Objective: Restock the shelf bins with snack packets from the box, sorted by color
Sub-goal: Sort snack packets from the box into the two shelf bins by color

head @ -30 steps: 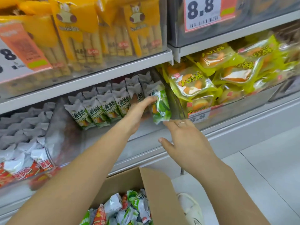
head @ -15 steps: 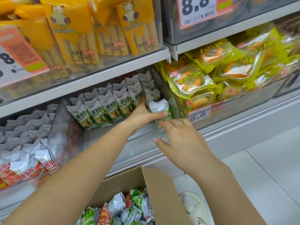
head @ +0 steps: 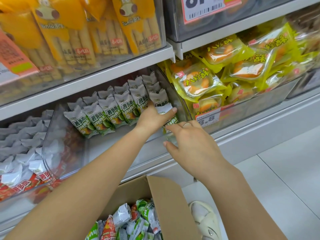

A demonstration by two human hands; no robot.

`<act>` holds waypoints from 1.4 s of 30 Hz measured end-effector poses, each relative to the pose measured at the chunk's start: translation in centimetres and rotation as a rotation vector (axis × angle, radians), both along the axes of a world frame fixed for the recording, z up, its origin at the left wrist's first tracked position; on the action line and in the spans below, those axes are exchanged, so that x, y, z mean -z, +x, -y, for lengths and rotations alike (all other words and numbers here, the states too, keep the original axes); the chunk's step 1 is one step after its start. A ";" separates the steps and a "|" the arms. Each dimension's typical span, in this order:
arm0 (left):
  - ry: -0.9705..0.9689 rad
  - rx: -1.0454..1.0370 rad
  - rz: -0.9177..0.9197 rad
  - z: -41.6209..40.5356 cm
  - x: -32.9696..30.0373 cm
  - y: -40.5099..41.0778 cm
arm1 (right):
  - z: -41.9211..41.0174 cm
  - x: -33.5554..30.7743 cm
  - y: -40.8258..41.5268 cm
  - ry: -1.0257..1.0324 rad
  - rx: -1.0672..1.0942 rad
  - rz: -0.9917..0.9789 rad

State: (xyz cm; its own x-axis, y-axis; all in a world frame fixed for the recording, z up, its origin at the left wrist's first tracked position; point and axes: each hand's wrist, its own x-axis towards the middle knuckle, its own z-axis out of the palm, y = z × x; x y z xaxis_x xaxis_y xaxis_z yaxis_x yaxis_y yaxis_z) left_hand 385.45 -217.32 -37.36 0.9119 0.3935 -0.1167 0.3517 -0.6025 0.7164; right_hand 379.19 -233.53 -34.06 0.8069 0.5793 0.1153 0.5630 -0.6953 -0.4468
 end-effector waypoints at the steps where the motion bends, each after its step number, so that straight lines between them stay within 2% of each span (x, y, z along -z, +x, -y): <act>1: 0.002 0.015 -0.077 0.0 -0.2 -0.1 | 0.1 0.0 -0.1 -0.001 -0.004 -0.005; 5: -0.103 0.045 -0.218 -0.2 -0.6 -0.5 | 0.2 0.0 -0.1 0.002 -0.011 -0.013; 10: -0.129 -0.003 -0.183 0.6 -0.6 -0.7 | 0.1 -0.1 -0.2 0.011 -0.001 -0.023; 19: 0.170 0.013 0.100 1.0 -0.5 -0.8 | 0.3 0.1 -0.2 0.022 -0.012 -0.028; 22: 0.271 0.082 0.174 1.1 -0.6 -1.2 | 0.4 0.3 -0.2 0.025 -0.018 -0.018; 30: 0.606 0.391 0.022 -0.4 -1.9 -1.3 | 0.9 0.0 0.2 0.069 -0.040 -0.070; 33: 0.609 0.349 0.020 -0.3 -3.0 -2.2 | 1.5 -0.6 0.4 0.100 0.013 -0.043; 35: 0.602 0.215 0.093 -1.0 -4.2 -3.7 | 2.1 -0.7 0.3 0.129 0.059 0.009; 38: 0.569 0.076 0.334 -2.8 -6.1 -8.1 | 2.9 -0.6 -0.4 0.146 0.083 0.022; 40: 0.482 0.061 0.452 -3.9 -6.8 -12.2 | 2.9 -0.1 -1.6 0.071 0.048 0.002; 42: 0.419 0.059 0.461 -4.9 -6.4 -16.7 | 2.2 0.5 -3.5 -0.027 -0.039 -0.031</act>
